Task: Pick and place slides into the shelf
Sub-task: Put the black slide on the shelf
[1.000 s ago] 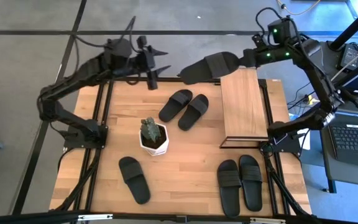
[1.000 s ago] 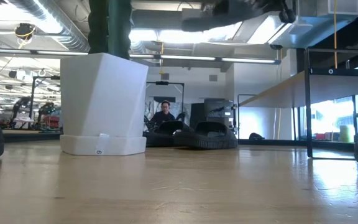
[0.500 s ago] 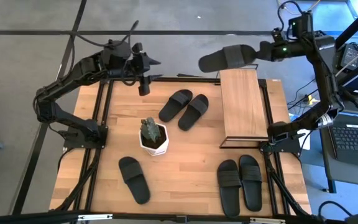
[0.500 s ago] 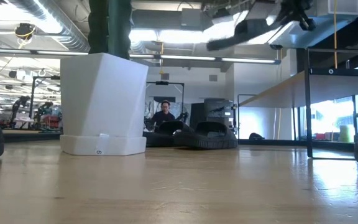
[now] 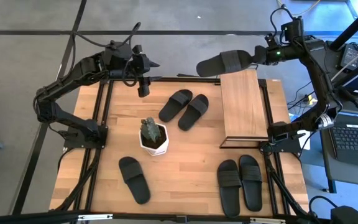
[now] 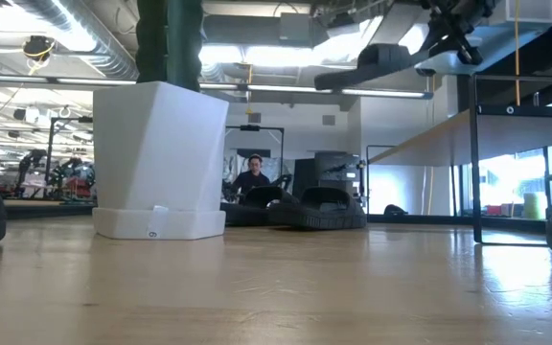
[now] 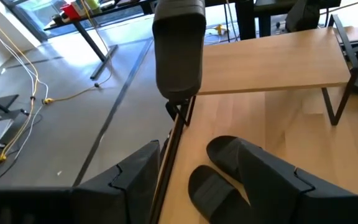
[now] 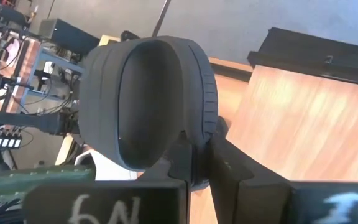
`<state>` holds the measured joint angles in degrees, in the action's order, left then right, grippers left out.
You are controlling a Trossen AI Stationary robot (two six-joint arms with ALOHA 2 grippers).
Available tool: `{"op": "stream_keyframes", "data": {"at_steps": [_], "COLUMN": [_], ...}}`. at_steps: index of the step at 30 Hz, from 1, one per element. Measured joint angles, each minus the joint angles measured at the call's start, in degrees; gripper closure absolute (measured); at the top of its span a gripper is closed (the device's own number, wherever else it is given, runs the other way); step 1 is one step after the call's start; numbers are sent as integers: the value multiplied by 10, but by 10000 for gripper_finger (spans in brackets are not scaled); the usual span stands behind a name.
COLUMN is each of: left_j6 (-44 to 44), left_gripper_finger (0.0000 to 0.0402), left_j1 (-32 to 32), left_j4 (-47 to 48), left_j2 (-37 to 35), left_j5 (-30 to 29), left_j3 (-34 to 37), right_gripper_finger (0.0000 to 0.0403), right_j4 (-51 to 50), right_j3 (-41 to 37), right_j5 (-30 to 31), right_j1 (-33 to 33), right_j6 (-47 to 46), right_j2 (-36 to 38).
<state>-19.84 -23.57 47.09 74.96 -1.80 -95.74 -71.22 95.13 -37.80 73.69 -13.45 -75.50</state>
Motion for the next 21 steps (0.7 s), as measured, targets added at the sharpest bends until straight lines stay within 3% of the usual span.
{"op": "stream_keyframes", "data": {"at_steps": [7, 21], "left_j6": [0, -1], "left_gripper_finger": [195, 195], "left_j1": [0, 0], "left_j4": [0, 0], "left_j2": [0, 0], "left_j5": [0, 0], "left_j3": [0, 0], "right_gripper_finger": [369, 370], "right_j4": [-6, -103], "right_j3": [0, 0], "right_j5": [19, 37], "right_j1": [0, -1], "right_j6": [-16, -56], "right_j2": [9, 149]}}
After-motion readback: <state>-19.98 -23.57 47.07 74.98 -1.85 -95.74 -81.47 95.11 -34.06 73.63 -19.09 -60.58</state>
